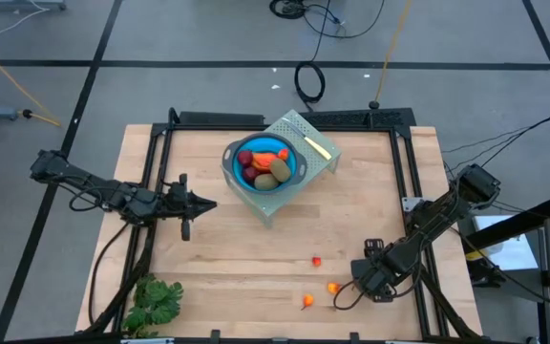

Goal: Pick & Place Fruit
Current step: Put the peach into the collapsible colander on the shelf

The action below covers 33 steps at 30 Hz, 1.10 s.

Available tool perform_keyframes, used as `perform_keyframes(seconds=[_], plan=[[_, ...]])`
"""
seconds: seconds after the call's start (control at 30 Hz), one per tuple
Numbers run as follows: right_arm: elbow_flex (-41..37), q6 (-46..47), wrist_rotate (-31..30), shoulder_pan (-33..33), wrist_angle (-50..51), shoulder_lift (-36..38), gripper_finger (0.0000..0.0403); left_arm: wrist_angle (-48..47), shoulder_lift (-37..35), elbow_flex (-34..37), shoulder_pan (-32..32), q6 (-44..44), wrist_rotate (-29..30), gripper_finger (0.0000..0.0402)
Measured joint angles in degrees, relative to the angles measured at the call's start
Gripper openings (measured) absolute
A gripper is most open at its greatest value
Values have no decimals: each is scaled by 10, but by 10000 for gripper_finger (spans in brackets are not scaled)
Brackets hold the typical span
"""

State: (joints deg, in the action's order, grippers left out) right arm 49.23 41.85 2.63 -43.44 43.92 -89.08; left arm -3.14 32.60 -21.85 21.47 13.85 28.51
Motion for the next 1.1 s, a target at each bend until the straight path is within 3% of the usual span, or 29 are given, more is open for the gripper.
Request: perform_keyframes(seconds=[0.4,0.63,1.1], plan=[[0,-42,-26,14,15,42,341,0,0,0,0,1,0,19],[0,-101,-26,19,-27,76,343,2,0,0,0,3,0,19],[1,-213,-26,19,-131,76,345,2,0,0,0,4,0,19]])
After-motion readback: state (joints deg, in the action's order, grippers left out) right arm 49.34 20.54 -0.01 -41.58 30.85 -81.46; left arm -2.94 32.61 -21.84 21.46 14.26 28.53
